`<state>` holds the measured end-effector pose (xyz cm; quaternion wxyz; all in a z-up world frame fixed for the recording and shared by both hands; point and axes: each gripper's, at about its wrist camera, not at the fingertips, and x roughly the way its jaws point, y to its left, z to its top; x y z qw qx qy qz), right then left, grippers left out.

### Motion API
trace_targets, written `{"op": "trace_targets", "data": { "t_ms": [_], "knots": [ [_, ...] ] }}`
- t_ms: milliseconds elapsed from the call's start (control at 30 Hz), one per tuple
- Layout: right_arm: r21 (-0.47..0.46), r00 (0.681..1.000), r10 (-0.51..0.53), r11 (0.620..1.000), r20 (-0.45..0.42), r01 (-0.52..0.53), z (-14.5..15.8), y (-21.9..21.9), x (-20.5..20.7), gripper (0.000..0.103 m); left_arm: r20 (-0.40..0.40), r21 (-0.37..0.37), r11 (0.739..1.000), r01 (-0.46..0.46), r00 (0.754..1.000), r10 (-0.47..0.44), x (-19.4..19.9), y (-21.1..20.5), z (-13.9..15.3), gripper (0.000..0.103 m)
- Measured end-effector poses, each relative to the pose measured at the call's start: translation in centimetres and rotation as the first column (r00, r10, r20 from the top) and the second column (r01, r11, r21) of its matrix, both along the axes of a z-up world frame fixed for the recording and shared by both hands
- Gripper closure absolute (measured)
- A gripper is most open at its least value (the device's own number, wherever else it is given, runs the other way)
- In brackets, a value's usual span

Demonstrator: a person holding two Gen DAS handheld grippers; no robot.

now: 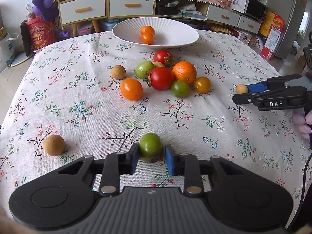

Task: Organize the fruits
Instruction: 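Grasp a green tomato with the left tool while the right tool grasps a tan fruit, then carry both fruits into the white bowl and open both tools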

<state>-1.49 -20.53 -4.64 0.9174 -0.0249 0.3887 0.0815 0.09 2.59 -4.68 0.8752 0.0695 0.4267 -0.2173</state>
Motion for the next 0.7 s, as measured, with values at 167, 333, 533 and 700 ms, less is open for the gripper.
{"op": "trace_targets", "data": {
  "t_ms": [167,333,533,700],
  "knots": [
    [-0.009,1.0,0.003,1.0,0.007,-0.003,0.09,0.02,0.11,0.075,-0.002,-0.004,1.0,-0.002,1.0,0.002,0.01,0.03,0.06,0.083],
    [-0.013,1.0,0.004,1.0,0.007,-0.004,0.22,0.03,0.17,0.08,-0.004,-0.01,1.0,0.0,1.0,0.0,0.01,0.04,0.13,0.083],
    [-0.011,1.0,0.013,1.0,0.007,-0.013,0.36,0.26,0.17,0.08,0.008,-0.016,1.0,0.009,1.0,-0.009,0.0,-0.04,0.47,0.083],
    [-0.004,1.0,0.027,1.0,0.015,-0.027,0.85,0.85,0.32,0.08,0.027,-0.022,1.0,0.015,1.0,-0.014,0.14,-0.32,0.97,0.083]
  ]
}}
